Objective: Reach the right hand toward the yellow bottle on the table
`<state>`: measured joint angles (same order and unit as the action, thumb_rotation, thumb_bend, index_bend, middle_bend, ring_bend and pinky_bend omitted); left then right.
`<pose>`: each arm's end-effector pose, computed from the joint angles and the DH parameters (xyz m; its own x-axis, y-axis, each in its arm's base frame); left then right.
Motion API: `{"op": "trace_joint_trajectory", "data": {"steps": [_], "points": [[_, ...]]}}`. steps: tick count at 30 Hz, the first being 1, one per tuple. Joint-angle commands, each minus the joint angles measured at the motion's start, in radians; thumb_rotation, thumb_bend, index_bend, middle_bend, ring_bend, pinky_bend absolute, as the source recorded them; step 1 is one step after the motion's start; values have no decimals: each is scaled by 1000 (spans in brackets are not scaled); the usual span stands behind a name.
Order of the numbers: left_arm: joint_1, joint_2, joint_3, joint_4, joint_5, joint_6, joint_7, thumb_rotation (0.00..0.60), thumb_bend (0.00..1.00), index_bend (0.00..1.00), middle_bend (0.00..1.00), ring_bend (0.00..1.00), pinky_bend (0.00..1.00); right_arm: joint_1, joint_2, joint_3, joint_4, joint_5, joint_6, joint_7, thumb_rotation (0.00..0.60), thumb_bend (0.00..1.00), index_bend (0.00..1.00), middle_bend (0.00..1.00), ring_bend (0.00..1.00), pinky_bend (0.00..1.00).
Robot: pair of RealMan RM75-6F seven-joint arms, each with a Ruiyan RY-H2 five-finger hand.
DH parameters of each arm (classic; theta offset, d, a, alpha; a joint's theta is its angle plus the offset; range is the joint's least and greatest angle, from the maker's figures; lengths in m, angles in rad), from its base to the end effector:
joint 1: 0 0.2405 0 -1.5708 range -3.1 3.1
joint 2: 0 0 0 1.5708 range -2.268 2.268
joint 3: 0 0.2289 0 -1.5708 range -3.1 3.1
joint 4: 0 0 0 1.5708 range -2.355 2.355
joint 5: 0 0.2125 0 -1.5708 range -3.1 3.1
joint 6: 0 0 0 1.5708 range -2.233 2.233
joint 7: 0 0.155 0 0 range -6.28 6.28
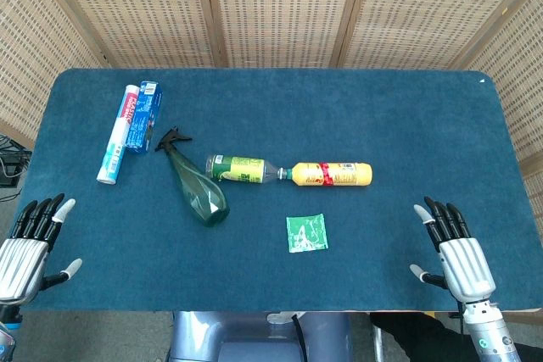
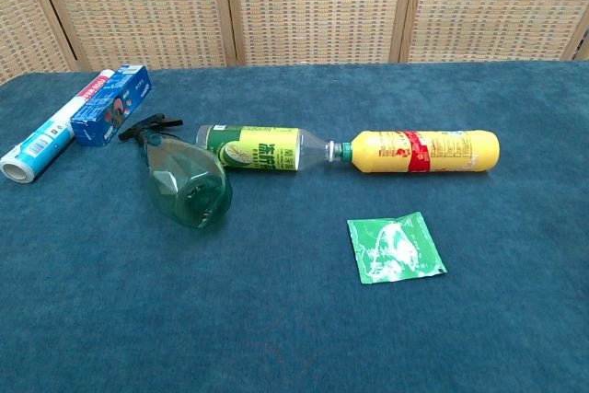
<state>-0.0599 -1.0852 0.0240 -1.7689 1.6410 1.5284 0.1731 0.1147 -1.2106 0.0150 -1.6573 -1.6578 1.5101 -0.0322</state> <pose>-0.2464 0.1644 0.1310 0.4486 0.0267 0.8933 0.8877 -0.1291 -0.4419 -0.2407 -0.1862 0.1061 0.3087 -0.0073 0.9511 -0.9328 -0.1977 0.3013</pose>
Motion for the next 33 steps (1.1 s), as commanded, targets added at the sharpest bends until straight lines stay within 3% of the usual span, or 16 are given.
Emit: {"op": "trace_joint_trajectory", "data": {"steps": [1,33], "points": [[0,1,0,-1,-2,-1,3,600,213,0,0,0,0,1,-2,-1,3,2,-4,-1,600,152,0,0,0,0],[9,-4,-7,-2,-3,18,9,600,239,0,0,0,0,8,0,5,-1,1,-4,15,600,152,0,0,0,0]]}}
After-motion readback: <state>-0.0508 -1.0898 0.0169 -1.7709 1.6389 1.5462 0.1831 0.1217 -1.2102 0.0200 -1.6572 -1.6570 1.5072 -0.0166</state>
